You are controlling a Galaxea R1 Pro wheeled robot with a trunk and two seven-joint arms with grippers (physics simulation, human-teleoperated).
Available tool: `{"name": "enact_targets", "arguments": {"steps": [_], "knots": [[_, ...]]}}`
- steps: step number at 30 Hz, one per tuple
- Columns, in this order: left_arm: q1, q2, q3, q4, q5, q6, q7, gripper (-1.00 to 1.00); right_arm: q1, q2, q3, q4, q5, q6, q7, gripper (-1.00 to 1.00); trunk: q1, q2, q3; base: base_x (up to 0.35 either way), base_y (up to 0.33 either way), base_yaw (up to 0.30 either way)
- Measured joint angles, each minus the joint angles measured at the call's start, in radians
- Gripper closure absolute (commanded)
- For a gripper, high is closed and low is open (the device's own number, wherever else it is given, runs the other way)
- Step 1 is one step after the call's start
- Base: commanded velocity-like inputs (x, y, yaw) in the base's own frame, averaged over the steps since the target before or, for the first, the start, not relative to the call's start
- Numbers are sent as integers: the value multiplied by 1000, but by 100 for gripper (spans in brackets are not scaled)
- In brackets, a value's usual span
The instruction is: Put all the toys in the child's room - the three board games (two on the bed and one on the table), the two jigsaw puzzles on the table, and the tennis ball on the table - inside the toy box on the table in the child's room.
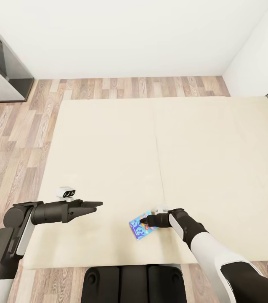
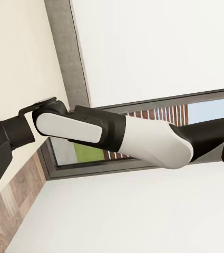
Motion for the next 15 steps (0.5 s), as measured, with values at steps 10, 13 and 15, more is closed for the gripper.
{"name": "enact_targets", "arguments": {"steps": [10,13,15], "knots": [[0,0,1,0,0,0,0,-100,0,-1,3,0,0,0,0,-100,0,0,0,0,11,0],[0,0,1,0,0,0,0,-100,-1,0,3,0,-1,0,0,-100,0,0,0,0,1,0],[0,0,1,0,0,0,0,-100,-1,0,3,0,-1,0,0,-100,0,0,0,0,0,0]]}}
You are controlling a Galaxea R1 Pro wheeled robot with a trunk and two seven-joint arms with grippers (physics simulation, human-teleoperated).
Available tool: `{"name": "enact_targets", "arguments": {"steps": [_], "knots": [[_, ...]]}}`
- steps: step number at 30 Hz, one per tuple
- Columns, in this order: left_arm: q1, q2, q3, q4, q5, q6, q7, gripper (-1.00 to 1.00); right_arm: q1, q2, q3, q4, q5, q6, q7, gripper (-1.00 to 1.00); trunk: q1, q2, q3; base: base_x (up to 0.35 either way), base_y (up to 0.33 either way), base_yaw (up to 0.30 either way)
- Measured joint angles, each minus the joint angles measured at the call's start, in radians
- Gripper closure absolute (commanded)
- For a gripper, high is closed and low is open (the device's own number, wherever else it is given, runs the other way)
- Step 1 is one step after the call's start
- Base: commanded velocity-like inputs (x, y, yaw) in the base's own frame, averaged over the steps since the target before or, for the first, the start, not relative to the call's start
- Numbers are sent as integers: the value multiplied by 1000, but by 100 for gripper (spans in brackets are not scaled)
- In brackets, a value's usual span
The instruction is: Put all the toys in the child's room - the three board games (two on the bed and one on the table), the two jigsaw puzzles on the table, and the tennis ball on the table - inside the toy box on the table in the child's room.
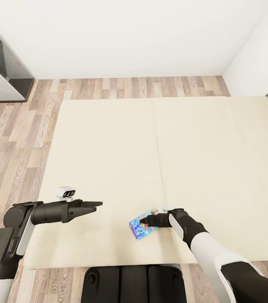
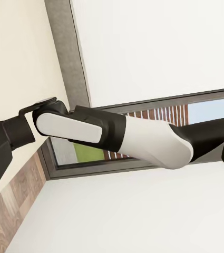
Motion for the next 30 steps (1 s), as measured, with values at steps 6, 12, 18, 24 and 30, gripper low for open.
{"name": "enact_targets", "arguments": {"steps": [6,12,18,24,30], "knots": [[0,0,0,0,0,0,0,-100,0,-1,0,0,0,0,0,-100,0,0,0,0,0,0],[0,0,0,0,0,0,0,-100,0,-1,0,0,0,0,0,-100,0,0,0,0,0,0],[0,0,0,0,0,0,0,-100,0,-1,0,0,0,-1,0,-100,0,0,0,0,0,21],[0,0,0,0,0,0,0,-100,0,0,0,0,1,-1,0,-100,0,0,0,0,0,187],[0,0,-1,0,0,0,0,-100,0,0,0,0,0,-1,0,-100,0,0,0,0,0,92]]}}
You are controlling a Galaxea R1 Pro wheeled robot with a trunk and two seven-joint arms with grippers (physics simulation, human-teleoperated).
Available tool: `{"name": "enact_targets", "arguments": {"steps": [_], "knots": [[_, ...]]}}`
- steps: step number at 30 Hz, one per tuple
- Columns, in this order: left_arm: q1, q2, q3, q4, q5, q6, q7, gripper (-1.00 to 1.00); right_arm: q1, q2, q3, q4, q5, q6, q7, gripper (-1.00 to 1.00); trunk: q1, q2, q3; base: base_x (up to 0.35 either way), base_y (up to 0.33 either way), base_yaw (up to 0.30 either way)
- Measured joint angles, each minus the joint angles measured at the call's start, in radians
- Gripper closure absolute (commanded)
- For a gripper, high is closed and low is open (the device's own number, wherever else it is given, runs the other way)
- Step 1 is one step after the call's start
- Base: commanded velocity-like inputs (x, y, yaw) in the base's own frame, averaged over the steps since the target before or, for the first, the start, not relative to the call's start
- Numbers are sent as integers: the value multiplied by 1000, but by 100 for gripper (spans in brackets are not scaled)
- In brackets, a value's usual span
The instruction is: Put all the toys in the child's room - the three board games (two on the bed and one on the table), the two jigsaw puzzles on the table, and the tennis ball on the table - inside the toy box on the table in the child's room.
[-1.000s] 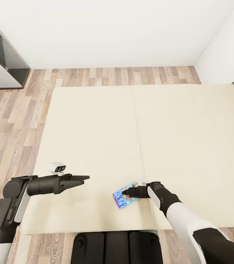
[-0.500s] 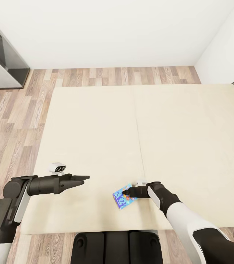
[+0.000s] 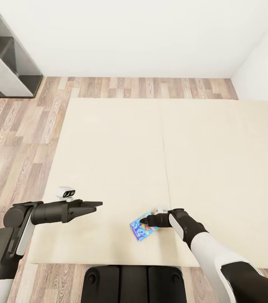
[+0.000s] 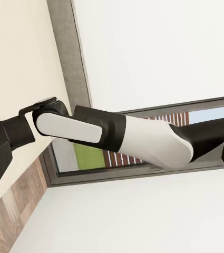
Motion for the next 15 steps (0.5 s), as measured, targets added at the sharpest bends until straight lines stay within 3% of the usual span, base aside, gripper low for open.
{"name": "enact_targets", "arguments": {"steps": [15], "knots": [[0,0,-1,0,0,0,0,-100,0,1,0,0,0,0,0,-100,0,0,0,0,0,6]]}}
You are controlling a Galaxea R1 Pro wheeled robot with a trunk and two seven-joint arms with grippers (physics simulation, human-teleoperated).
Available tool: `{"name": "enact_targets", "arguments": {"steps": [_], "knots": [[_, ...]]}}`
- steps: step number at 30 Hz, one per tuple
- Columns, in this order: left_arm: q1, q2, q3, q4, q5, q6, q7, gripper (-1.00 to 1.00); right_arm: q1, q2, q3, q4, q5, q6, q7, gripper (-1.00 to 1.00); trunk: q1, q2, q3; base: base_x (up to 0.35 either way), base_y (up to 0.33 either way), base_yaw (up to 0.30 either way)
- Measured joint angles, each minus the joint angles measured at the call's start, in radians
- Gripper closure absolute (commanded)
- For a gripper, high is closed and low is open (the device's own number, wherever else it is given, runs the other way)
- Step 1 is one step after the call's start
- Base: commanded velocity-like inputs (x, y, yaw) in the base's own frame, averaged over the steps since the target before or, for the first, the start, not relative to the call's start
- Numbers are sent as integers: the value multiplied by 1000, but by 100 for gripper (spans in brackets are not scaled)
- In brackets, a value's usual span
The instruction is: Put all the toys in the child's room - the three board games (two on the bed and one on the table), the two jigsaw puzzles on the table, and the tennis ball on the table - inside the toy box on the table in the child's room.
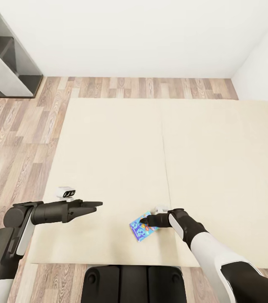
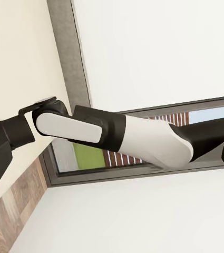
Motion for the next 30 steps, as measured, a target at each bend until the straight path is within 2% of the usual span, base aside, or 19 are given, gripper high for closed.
{"name": "enact_targets", "arguments": {"steps": [30], "knots": [[0,0,0,0,0,0,0,-100,0,0,2,0,0,0,0,-100,0,0,0,0,31,0]]}}
